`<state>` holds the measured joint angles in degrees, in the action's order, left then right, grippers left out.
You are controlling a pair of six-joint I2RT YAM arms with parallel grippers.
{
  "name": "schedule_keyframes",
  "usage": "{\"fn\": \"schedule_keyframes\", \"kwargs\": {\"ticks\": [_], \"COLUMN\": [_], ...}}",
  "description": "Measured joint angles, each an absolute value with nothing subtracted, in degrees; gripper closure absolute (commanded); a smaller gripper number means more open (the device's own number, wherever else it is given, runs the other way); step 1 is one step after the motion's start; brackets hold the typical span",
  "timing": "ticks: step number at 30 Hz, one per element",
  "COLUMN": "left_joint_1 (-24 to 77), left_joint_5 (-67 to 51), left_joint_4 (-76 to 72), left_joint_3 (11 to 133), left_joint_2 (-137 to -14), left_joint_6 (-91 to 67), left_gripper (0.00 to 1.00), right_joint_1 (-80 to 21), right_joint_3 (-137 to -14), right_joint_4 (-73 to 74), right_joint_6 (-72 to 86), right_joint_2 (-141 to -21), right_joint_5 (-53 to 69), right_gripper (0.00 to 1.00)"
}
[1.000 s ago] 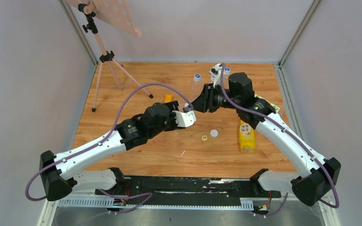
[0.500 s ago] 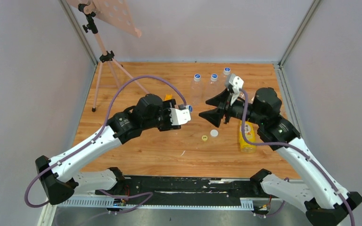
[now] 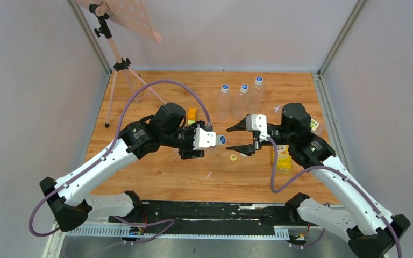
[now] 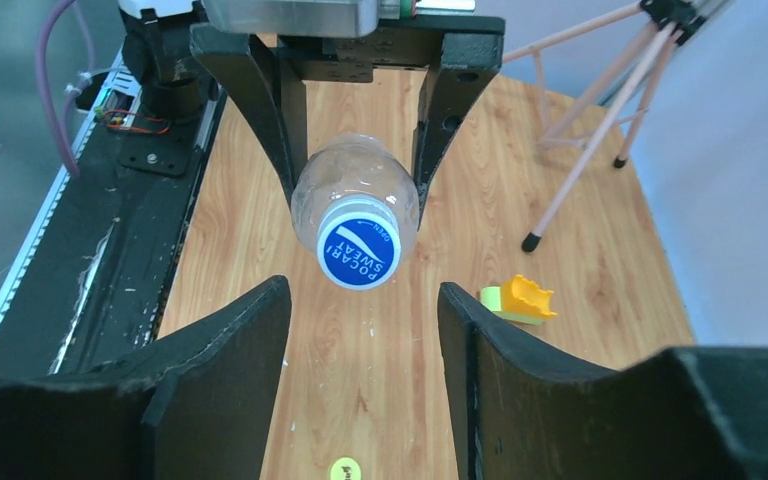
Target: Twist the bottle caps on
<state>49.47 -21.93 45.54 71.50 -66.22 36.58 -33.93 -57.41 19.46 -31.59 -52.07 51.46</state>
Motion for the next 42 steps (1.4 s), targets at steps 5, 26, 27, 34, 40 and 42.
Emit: {"fn": "schedule_keyframes", "kwargs": {"ticks": [5,26,27,34,40,42], "left_joint_1": [49.5,49.4,49.3,48.9,49.9,50.3], "left_joint_5": [-24.0,-26.5,-26.5,-21.3,-10.7,-6.4], "left_joint_4": [46.2,47.9,47.9,43.3,31.2,27.0], "left_joint_3": [71.7,72.5,72.5,70.3,64.6,63.0], "left_joint_2": [-66.7,-68.7,-68.7,-66.4,-62.9,-62.3], "left_joint_6": [36.7,36.8,36.7,33.4,29.1,27.2], "left_gripper": [0.69,0.71,0.71,0.72,0.72,0.7], "right_joint_1": [-33.9,-34.5,-34.5,-34.9,-35.3,-35.3], "right_joint_3": [-58.7,-61.9,-62.3,-66.6,-66.7,-63.0], "right_joint_4": [21.2,24.3,24.5,23.6,17.4,11.8], "right_joint_6": [-33.8,-34.3,-33.8,-19.2,-2.9,-0.2], "right_joint_2": [-55.2,-60.3,-60.7,-64.2,-63.8,-61.3], "right_joint_5": [54.5,60.3,60.4,53.9,41.7,39.0], "right_gripper": [0.48,0.94,0.99,0.89,0.43,0.38]}}
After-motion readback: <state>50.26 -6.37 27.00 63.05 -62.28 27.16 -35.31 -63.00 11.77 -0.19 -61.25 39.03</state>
